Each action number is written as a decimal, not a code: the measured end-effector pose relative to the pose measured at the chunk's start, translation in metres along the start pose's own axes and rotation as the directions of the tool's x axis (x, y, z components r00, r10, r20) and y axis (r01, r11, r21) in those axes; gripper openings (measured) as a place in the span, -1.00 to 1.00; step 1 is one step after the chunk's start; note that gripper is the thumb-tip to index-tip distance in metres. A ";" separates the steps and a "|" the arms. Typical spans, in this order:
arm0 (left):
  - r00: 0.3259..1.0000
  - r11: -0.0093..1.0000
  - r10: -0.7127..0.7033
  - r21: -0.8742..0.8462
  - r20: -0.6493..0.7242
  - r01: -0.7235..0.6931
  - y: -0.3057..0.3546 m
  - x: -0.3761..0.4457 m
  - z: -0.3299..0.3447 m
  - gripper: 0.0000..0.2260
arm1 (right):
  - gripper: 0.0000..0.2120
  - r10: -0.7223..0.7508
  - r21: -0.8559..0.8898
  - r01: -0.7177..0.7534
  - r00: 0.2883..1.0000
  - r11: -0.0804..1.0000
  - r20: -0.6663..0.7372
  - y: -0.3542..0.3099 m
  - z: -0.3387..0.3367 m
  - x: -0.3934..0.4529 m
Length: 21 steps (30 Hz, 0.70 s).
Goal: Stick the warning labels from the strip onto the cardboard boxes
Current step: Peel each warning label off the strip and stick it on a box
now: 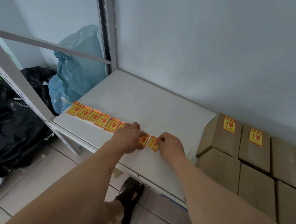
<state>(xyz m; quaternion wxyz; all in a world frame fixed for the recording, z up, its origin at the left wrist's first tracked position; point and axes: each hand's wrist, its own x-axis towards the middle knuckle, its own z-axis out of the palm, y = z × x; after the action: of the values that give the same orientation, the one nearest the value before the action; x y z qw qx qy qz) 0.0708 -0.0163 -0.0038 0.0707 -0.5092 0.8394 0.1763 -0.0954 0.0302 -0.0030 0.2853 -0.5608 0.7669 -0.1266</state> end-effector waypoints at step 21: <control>0.918 0.964 0.265 0.108 -0.293 -0.244 0.128 0.003 -0.060 -0.64 | -0.88 -0.211 -0.356 0.161 0.972 0.920 -0.107 0.057 -0.149 -0.067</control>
<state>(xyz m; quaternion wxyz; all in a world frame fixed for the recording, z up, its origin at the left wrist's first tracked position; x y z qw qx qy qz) -0.0392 0.0128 0.0795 -0.0658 -0.4139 0.9049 0.0742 -0.2129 0.0939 0.1073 0.1135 -0.6620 0.7387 -0.0568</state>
